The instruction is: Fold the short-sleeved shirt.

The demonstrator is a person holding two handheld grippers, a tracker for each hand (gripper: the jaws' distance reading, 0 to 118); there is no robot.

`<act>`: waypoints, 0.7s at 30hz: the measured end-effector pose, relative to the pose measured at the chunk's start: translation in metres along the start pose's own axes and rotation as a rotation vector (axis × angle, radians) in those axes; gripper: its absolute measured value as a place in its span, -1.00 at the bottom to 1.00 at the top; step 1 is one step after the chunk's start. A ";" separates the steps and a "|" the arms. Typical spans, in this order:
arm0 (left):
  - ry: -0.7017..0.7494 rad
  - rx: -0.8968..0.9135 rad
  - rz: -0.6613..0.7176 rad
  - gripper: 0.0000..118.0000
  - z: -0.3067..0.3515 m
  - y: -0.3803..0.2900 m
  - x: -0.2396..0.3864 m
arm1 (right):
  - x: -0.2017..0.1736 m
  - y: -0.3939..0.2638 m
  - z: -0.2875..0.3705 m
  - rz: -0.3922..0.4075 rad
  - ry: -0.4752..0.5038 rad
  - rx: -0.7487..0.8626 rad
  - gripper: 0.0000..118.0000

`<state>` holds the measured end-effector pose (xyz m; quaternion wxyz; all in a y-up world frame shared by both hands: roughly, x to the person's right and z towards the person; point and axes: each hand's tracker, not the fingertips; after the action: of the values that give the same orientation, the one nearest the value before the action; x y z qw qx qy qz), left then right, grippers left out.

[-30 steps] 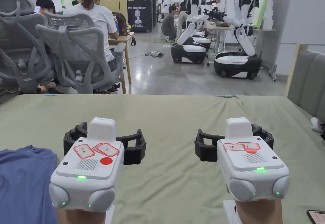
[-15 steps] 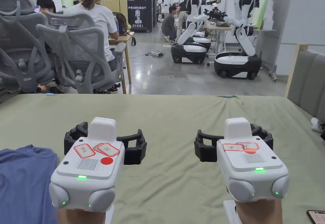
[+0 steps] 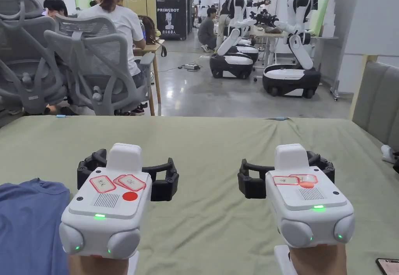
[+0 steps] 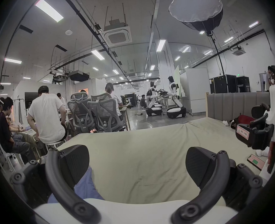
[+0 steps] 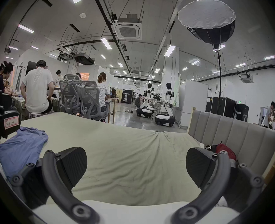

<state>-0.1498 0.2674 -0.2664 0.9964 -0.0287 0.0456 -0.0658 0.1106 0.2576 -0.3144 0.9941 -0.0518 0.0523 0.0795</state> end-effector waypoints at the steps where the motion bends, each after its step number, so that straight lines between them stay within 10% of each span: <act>1: 0.000 0.001 0.001 1.00 0.000 0.000 0.000 | 0.000 0.000 0.000 0.002 0.001 -0.001 1.00; 21: -0.001 -0.001 0.023 1.00 0.000 0.000 -0.002 | -0.003 -0.002 -0.007 -0.039 -0.053 -0.025 1.00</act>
<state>-0.1518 0.2679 -0.2665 0.9971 -0.0287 0.0457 -0.0541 0.1070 0.2541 -0.3210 0.9958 -0.0632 0.0240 0.0622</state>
